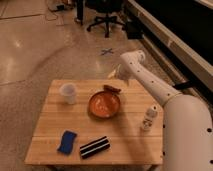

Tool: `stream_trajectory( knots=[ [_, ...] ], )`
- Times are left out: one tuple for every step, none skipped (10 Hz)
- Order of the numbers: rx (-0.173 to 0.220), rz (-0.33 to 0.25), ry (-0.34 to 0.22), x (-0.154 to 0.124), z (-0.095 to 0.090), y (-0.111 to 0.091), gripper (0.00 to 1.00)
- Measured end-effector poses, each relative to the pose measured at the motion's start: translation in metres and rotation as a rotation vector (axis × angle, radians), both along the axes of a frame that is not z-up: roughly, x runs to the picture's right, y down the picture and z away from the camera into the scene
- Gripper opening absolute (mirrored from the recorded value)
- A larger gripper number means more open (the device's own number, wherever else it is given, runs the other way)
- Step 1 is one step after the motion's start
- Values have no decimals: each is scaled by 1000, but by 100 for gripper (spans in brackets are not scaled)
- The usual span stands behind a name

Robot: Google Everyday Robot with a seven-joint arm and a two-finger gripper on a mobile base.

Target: Place the pepper in the ceramic cup

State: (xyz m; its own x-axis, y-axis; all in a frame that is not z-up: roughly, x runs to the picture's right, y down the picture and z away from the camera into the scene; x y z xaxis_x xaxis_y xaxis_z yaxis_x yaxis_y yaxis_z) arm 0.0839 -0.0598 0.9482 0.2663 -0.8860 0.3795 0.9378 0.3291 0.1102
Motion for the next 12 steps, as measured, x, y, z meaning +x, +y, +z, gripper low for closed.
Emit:
stream_trajectory(
  knots=[
    [9, -12, -9, -2, 8, 0, 80],
    [12, -33, -19, -6, 16, 3, 80],
    [12, -59, -28, -9, 25, 8, 80],
    [6, -75, -37, -12, 32, 13, 80],
    [0, -84, -42, -14, 34, 16, 80],
    [1, -85, -44, -16, 34, 15, 80],
    [1, -84, -43, -15, 34, 16, 80],
    [1, -83, -42, -13, 34, 16, 80],
    [1, -83, -41, -13, 34, 16, 80],
    [1, -83, -42, -14, 34, 16, 80],
    [0, -86, -42, -15, 34, 16, 80],
    [-1, -100, -47, -15, 34, 19, 80]
  ],
)
